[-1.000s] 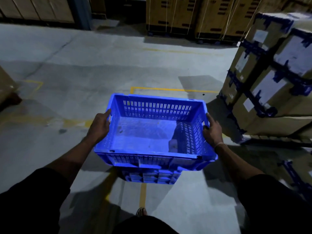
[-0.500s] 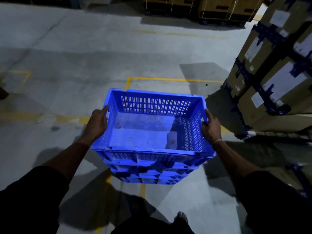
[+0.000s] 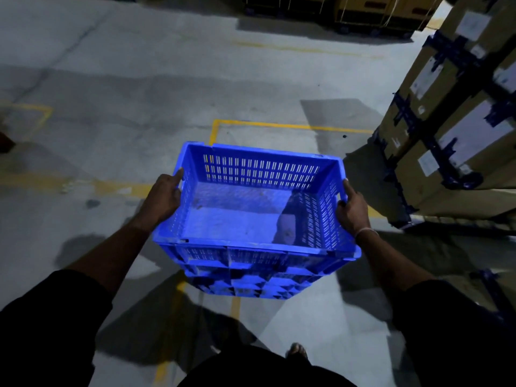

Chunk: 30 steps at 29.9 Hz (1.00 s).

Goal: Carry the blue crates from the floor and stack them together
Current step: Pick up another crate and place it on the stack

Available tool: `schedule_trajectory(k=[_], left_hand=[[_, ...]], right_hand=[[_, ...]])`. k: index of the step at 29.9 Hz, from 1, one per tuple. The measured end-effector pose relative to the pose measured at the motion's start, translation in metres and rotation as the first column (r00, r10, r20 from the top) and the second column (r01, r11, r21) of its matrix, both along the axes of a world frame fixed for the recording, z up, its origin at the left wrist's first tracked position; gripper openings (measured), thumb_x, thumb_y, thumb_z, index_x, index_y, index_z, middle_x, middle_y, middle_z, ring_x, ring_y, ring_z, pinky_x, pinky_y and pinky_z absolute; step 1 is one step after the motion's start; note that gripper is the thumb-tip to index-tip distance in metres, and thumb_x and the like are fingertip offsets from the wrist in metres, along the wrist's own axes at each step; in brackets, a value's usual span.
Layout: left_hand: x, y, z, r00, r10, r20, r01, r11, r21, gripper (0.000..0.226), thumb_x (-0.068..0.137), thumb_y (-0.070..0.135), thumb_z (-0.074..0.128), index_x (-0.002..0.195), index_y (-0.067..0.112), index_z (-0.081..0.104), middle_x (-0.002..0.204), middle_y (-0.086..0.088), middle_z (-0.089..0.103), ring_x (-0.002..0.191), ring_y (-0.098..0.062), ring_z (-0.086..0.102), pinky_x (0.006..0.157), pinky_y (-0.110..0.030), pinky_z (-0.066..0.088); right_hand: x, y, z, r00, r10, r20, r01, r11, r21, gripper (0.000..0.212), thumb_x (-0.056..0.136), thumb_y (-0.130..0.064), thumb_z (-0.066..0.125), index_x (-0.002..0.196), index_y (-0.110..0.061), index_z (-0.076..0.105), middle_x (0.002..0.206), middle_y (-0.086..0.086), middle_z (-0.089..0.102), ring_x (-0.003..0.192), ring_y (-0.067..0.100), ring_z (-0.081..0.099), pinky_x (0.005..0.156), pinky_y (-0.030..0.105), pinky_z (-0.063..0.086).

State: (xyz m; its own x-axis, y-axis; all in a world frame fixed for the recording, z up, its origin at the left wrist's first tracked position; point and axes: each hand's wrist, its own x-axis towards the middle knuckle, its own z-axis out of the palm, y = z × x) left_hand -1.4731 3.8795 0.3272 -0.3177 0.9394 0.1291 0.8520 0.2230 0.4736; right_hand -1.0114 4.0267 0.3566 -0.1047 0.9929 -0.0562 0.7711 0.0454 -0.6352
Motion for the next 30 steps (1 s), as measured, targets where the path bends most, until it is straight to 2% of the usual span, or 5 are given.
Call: schedule_trajectory(k=[11, 15, 23, 27, 30], left_hand=[[0.004, -0.009, -0.002, 0.999, 0.029, 0.023, -0.029, 0.999, 0.024, 0.059, 0.094, 0.017, 0.042, 0.152, 0.003, 0.037, 0.115, -0.033, 0.055, 0.108, -0.046, 0.056, 0.088, -0.046, 0.045], [0.0, -0.001, -0.008, 0.997, 0.073, 0.014, -0.073, 0.997, 0.002, 0.058, 0.096, 0.007, 0.051, 0.152, 0.0, 0.035, 0.116, -0.033, 0.055, 0.107, -0.047, 0.057, 0.087, -0.05, 0.047], [-0.003, 0.003, -0.012, 0.999, 0.026, -0.047, -0.03, 0.997, -0.074, 0.063, 0.097, 0.009, 0.049, 0.155, 0.001, 0.026, 0.12, -0.033, 0.05, 0.101, -0.05, 0.057, 0.079, -0.051, 0.049], [0.003, -0.002, -0.013, 0.989, -0.054, -0.136, 0.027, 0.981, -0.194, 0.083, 0.093, 0.014, 0.061, 0.156, -0.004, 0.01, 0.152, -0.032, 0.028, 0.129, -0.051, 0.044, 0.098, -0.054, 0.045], [0.0, -0.003, -0.018, 0.983, -0.102, -0.154, 0.068, 0.974, -0.215, 0.082, 0.095, 0.02, 0.059, 0.155, -0.007, 0.011, 0.161, -0.031, 0.015, 0.141, -0.05, 0.031, 0.107, -0.055, 0.037]], right_hand=[[0.0, -0.006, -0.001, 0.998, 0.011, 0.062, -0.013, 0.999, 0.041, 0.064, 0.097, -0.008, 0.052, 0.156, -0.018, 0.031, 0.121, 0.025, 0.051, 0.102, 0.04, 0.057, 0.088, 0.039, 0.042], [-0.008, -0.006, 0.002, 0.999, 0.014, 0.045, -0.017, 0.998, 0.055, 0.064, 0.096, -0.008, 0.054, 0.155, -0.019, 0.032, 0.119, 0.021, 0.049, 0.093, 0.023, 0.046, 0.085, 0.033, 0.036], [-0.003, 0.0, -0.008, 1.0, 0.013, -0.001, -0.013, 1.0, 0.024, 0.07, 0.096, -0.01, 0.055, 0.158, -0.025, 0.025, 0.122, 0.018, 0.048, 0.1, 0.03, 0.055, 0.091, 0.043, 0.045], [0.008, 0.002, -0.023, 0.975, 0.105, 0.195, -0.107, 0.994, -0.001, 0.086, 0.092, -0.013, 0.058, 0.162, -0.021, 0.008, 0.133, 0.025, 0.049, 0.108, 0.046, 0.053, 0.092, 0.049, 0.043], [0.008, 0.0, -0.028, 0.96, 0.093, 0.264, -0.093, 0.996, -0.014, 0.089, 0.093, -0.02, 0.058, 0.161, -0.024, 0.001, 0.142, 0.023, 0.044, 0.117, 0.047, 0.046, 0.096, 0.052, 0.041]])
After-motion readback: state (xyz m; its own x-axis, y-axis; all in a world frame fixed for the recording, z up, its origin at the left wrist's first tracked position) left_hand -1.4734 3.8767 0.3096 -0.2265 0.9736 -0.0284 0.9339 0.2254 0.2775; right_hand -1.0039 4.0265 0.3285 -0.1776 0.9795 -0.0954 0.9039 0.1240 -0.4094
